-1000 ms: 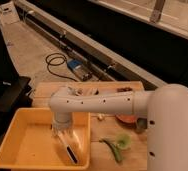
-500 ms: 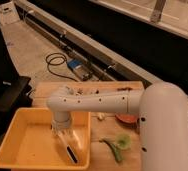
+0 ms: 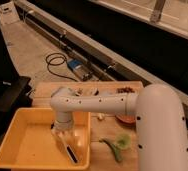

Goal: Place brush in metal cup

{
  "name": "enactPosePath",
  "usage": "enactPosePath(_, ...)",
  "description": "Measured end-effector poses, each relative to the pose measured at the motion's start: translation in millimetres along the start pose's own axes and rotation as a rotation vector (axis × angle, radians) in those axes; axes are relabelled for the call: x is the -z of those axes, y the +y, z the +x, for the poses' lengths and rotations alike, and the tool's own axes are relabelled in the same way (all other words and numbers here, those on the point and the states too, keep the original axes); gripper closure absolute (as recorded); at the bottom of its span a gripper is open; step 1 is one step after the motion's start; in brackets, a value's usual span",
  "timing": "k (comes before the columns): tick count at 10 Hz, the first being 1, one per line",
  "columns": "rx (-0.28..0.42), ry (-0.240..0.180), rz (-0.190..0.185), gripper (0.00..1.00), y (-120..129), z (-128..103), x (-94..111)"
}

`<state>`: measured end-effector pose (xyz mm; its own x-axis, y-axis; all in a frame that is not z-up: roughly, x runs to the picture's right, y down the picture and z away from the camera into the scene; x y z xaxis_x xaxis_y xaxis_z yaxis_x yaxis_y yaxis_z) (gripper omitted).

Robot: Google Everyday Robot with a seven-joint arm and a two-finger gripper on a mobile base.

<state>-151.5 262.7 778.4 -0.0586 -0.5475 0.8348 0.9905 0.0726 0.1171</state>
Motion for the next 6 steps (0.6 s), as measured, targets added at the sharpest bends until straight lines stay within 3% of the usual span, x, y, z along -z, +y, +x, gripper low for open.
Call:
enactPosePath(2, 0.008, -0.016, 0.012, 0.50, -3.9, 2.4, -10.4)
enactPosePath(4, 0.009, -0.012, 0.010, 0.73, -2.4, 3.5, -7.3)
enactPosePath(6, 0.010, -0.014, 0.009, 0.87, -2.6, 3.0, -5.7)
